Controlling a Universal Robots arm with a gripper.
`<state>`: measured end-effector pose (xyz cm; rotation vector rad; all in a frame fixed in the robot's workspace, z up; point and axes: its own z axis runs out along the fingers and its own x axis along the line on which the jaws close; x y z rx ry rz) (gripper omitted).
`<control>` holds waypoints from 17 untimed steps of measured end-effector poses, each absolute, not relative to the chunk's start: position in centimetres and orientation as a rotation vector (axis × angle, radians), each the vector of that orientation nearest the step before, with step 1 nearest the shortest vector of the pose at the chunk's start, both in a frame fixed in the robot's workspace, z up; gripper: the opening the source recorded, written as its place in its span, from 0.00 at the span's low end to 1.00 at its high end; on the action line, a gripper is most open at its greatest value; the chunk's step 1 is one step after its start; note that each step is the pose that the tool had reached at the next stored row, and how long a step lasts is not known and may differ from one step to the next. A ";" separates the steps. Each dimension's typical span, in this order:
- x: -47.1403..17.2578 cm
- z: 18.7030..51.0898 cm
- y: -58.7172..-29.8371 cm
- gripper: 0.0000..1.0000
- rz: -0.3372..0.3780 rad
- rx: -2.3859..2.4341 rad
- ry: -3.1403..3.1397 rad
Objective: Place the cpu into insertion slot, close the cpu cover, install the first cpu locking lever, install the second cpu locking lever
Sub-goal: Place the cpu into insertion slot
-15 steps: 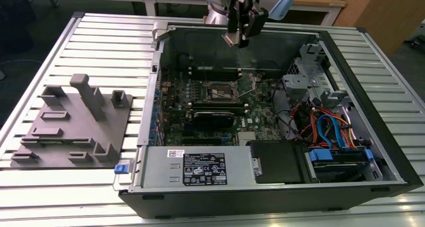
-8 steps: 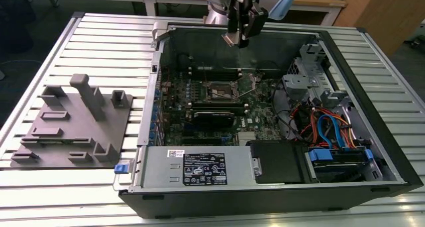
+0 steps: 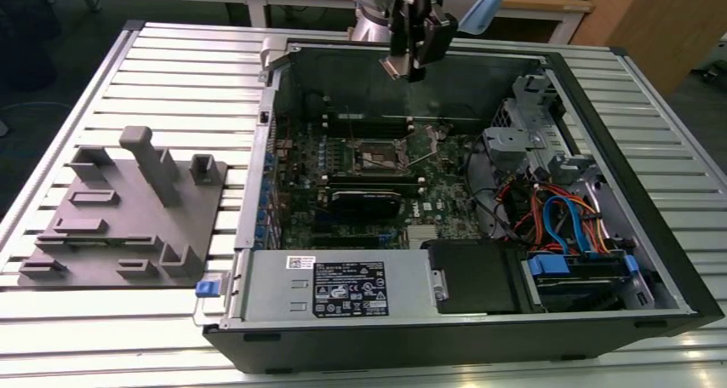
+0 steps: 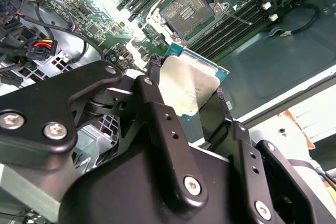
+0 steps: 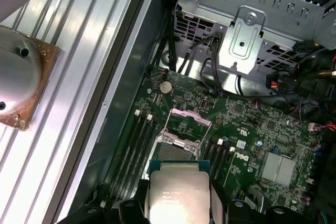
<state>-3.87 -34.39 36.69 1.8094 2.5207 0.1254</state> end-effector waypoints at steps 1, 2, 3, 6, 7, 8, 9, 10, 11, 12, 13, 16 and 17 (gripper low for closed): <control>-3.9 36.7 -34.4 0.54 0.125 1.815 2.516; -3.9 36.7 -34.4 0.54 0.125 1.821 2.512; -3.9 36.7 -34.4 0.54 0.125 1.826 2.508; -3.9 36.7 -34.4 0.54 0.125 1.843 2.495; -3.9 36.7 -34.4 0.54 0.125 1.849 2.490; -3.9 36.7 -34.4 0.54 0.124 1.855 2.486; -3.9 36.7 -34.4 0.54 0.124 1.860 2.482; -3.9 36.7 -34.4 0.54 0.124 1.865 2.478; -3.9 36.7 -34.4 0.54 0.124 1.869 2.475; -3.9 36.7 -34.4 0.54 0.124 1.873 2.471; -3.9 36.7 -34.4 0.54 0.124 1.877 2.468; -3.9 36.7 -34.4 0.54 0.123 1.891 2.457; -3.9 36.7 -34.4 0.54 0.123 1.894 2.454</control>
